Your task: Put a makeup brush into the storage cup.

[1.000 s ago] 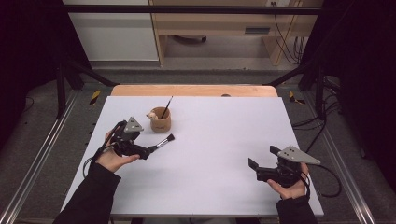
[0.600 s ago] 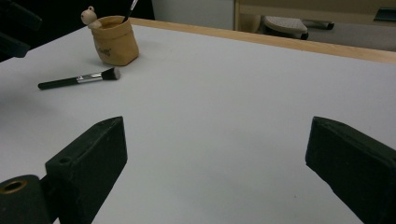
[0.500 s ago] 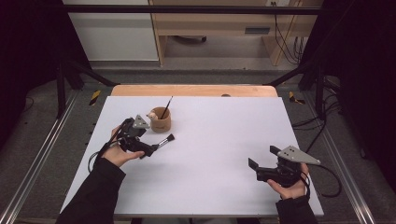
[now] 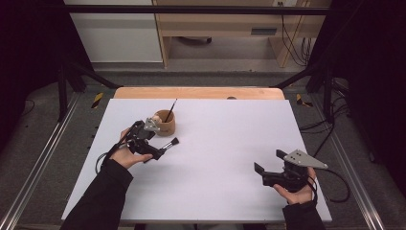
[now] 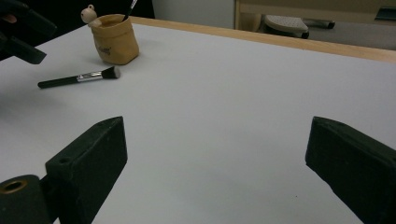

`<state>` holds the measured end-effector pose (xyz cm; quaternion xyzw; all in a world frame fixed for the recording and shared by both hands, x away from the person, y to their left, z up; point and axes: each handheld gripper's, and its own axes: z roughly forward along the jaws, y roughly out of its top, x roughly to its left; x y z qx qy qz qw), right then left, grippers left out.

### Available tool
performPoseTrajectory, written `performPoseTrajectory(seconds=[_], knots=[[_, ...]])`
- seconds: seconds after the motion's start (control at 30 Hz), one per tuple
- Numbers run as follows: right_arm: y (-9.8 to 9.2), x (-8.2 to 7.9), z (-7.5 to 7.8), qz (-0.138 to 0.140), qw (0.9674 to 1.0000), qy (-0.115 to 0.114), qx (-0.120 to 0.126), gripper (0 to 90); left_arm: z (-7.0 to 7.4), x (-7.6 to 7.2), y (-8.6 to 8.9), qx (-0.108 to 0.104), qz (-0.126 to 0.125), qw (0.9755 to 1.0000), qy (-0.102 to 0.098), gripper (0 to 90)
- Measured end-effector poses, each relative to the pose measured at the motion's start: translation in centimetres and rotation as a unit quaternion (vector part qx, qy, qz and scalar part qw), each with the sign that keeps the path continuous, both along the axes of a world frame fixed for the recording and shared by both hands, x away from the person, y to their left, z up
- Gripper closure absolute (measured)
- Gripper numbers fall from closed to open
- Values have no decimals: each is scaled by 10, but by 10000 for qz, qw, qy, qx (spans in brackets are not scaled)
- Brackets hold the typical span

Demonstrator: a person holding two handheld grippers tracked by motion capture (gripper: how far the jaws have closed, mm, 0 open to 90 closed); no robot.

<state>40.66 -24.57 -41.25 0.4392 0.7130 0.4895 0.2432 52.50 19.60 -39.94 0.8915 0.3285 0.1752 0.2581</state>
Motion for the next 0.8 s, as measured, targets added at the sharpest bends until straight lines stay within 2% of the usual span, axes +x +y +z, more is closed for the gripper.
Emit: performPoseTrajectory(seconds=[0.17,0.43,0.8], knots=[[0,0,0,-2,10000,1,-10,61,-4,7,-2,153,-2,9998,105,147],[1,1,-1,7,10000,8,-9,62,-9,16,-1,234,13,9993,307,173],[1,1,-1,7,10000,15,-19,62,-17,22,-5,367,-66,9983,456,246]])
